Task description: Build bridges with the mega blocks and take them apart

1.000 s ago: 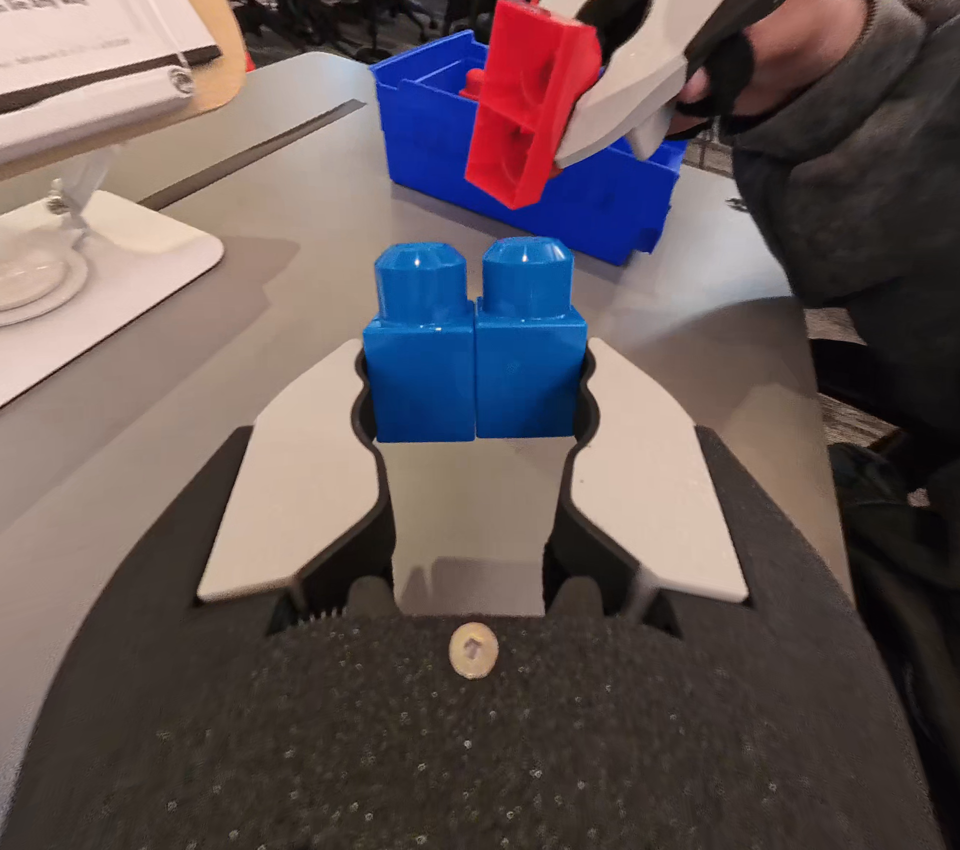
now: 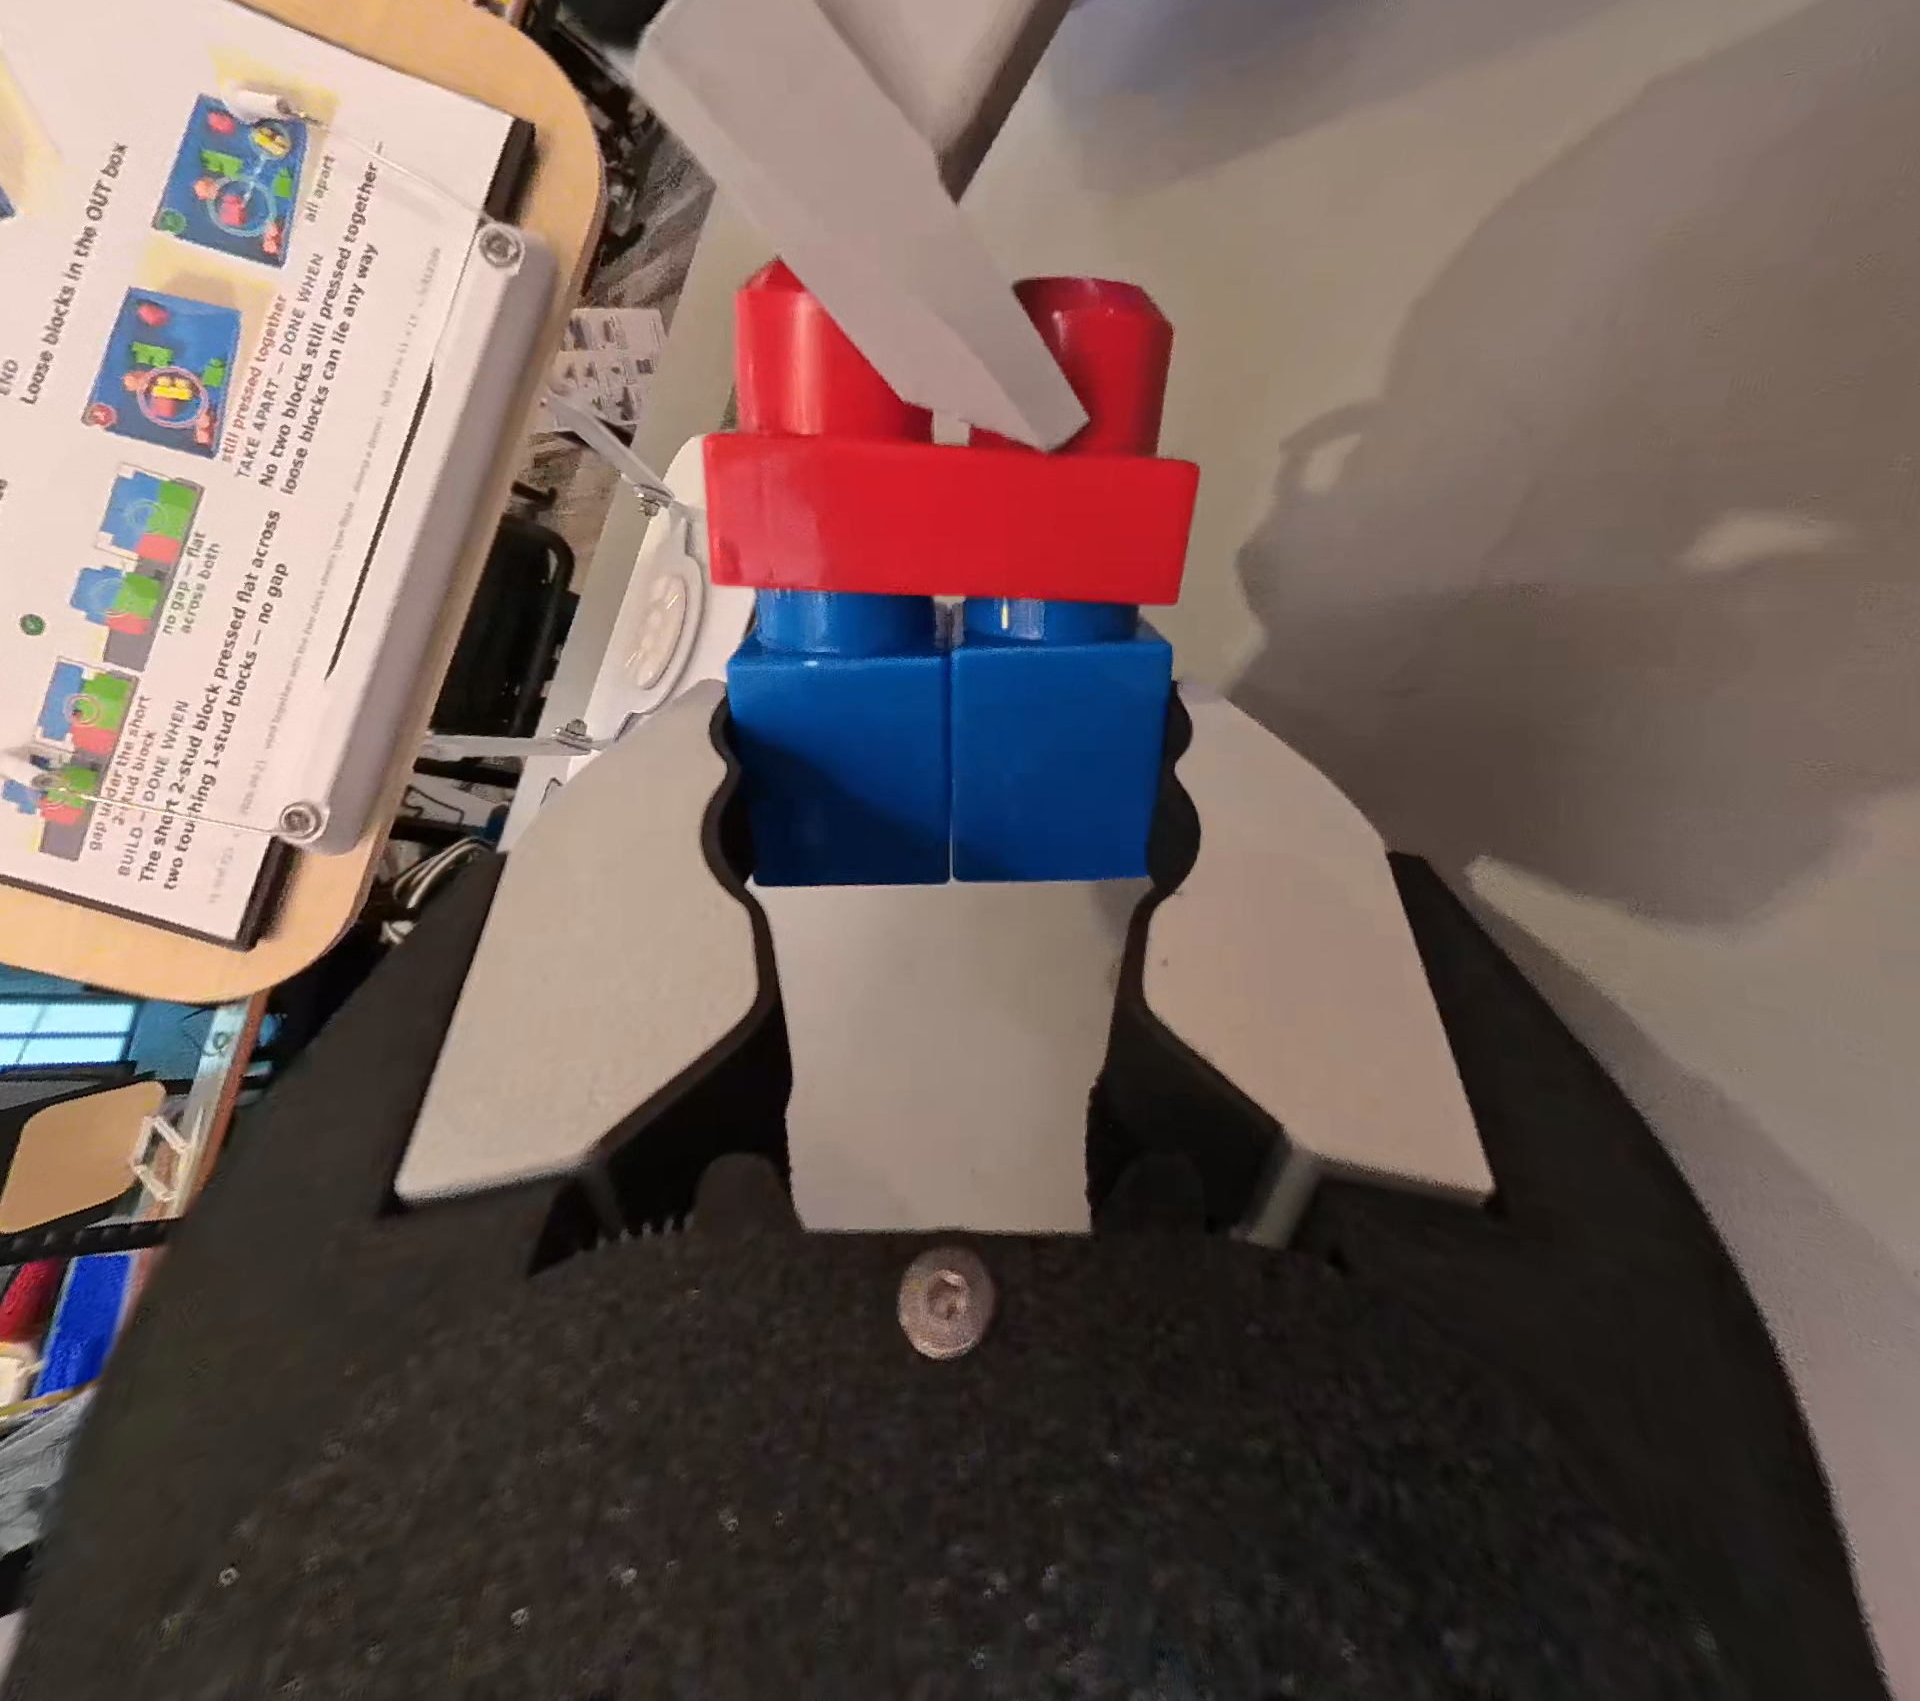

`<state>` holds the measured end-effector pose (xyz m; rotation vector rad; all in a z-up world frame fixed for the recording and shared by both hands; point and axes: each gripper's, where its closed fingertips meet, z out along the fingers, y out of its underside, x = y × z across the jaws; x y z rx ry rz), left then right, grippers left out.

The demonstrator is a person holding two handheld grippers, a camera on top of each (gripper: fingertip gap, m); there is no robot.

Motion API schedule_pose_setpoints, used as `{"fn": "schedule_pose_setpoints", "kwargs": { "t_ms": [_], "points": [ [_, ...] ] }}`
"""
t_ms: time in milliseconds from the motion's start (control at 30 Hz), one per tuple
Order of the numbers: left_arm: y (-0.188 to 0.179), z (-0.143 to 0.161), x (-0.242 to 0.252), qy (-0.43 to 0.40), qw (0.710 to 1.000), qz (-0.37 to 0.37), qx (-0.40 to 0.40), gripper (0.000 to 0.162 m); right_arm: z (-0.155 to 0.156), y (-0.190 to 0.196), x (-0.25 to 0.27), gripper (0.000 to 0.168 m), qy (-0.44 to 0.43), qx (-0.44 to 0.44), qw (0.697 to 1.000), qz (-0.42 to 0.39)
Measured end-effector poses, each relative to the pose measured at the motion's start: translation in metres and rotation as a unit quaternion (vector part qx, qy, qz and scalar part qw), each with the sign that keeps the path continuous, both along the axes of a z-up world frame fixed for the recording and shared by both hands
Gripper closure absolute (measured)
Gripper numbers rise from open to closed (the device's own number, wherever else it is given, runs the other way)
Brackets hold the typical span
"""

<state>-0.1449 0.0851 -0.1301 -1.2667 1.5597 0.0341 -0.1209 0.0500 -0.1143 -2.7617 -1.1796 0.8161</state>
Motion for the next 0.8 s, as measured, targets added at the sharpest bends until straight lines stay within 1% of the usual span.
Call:
{"fn": "schedule_pose_setpoints", "kwargs": {
  "t_ms": [233,400,633,800],
  "points": [
    [0.003,-0.005,0.001,0.02,0.999,0.021,0.018,0.088,-0.009,0.006,0.0,0.141,-0.03,0.016,0.999,-0.019],
    [0.001,0.0,0.001,0.013,1.0,0.019,0.02,0.089,-0.004,0.004,-0.001,0.142,-0.014,0.027,0.999,0.012],
    [-0.005,-0.003,0.003,0.022,0.999,0.007,0.039,0.089,-0.011,0.001,0.001,0.142,-0.006,0.04,0.997,0.066],
    [-0.009,-0.005,0.005,0.025,0.999,-0.005,0.041,0.088,-0.015,-0.002,0.003,0.141,-0.001,0.034,0.996,0.077]
  ]
}}
